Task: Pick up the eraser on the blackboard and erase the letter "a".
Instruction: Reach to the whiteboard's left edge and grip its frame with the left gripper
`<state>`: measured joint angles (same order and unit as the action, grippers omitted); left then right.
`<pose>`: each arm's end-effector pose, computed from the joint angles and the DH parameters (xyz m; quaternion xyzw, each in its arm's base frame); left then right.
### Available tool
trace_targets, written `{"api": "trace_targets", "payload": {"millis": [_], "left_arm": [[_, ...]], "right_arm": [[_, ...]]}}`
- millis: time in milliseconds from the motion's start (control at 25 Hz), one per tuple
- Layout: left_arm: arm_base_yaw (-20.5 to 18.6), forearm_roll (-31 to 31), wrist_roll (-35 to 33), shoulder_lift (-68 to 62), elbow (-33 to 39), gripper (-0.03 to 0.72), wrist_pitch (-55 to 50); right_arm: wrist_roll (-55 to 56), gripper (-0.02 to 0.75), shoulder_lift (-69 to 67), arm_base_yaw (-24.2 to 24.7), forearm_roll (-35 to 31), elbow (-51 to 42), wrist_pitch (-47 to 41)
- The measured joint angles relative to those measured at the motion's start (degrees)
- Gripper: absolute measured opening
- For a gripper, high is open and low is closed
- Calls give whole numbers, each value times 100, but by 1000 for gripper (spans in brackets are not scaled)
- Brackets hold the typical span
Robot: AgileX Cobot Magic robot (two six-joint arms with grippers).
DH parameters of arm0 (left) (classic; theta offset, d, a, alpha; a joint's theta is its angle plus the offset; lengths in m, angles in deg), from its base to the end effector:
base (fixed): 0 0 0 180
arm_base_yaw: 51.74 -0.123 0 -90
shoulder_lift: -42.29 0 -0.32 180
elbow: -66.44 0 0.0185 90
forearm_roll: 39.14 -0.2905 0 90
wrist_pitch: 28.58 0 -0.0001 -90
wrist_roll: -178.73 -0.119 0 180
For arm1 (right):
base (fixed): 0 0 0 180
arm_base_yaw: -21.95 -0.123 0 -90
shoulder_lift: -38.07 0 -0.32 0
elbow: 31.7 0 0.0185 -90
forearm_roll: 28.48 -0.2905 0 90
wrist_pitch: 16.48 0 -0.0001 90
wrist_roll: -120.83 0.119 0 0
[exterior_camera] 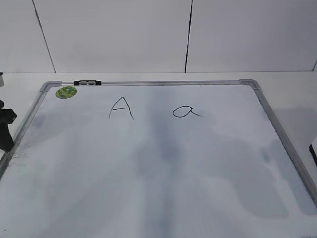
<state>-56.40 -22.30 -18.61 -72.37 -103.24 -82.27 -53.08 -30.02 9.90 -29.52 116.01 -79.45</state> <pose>0.3881 0.0037 0.1468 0.0244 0.9925 -0.1146 0.0340 0.1988 0.0444 0.2717 -0.0485 0.9882 0.0313 0.1416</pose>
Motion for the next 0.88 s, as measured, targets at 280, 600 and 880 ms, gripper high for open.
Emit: {"api": "trace_targets", "payload": {"millis": [280, 600, 880], "left_arm": [[0, 0, 0, -39, 0, 228, 0], [-26, 12, 0, -44, 0, 228, 58], [-226, 226, -19, -66, 0, 228, 58]], "right_arm": [[0, 542, 0, 0, 0, 0, 13], [0, 542, 0, 0, 0, 0, 26], [0, 542, 0, 0, 0, 0, 26]]}}
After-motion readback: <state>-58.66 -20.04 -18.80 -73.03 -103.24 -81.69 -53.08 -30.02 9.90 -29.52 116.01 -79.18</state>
